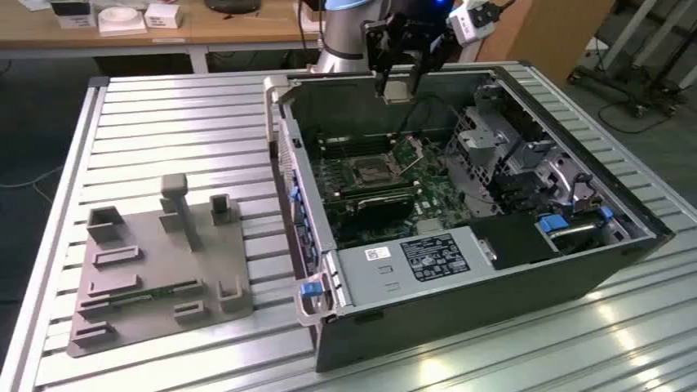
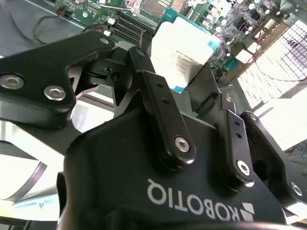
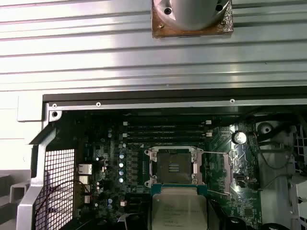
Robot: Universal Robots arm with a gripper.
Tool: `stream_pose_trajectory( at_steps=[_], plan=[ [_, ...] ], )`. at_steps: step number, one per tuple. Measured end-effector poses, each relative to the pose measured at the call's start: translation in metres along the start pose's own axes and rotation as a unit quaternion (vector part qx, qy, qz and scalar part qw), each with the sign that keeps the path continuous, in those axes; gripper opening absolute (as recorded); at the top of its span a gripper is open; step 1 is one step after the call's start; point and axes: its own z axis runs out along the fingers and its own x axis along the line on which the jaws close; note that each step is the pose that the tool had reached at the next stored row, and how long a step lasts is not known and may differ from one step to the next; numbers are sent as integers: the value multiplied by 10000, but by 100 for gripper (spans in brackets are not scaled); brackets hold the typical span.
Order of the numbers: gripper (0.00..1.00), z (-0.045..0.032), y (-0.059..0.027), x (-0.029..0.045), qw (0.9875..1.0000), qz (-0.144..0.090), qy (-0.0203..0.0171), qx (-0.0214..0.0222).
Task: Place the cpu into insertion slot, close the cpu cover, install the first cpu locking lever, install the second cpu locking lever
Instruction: 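Place the cpu into insertion slot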
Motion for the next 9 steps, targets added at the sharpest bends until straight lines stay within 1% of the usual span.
stream_pose_trajectory(
  at_steps=[9],
  plan=[
    [54,0,0,0,10000,0,0,0]
  ],
)
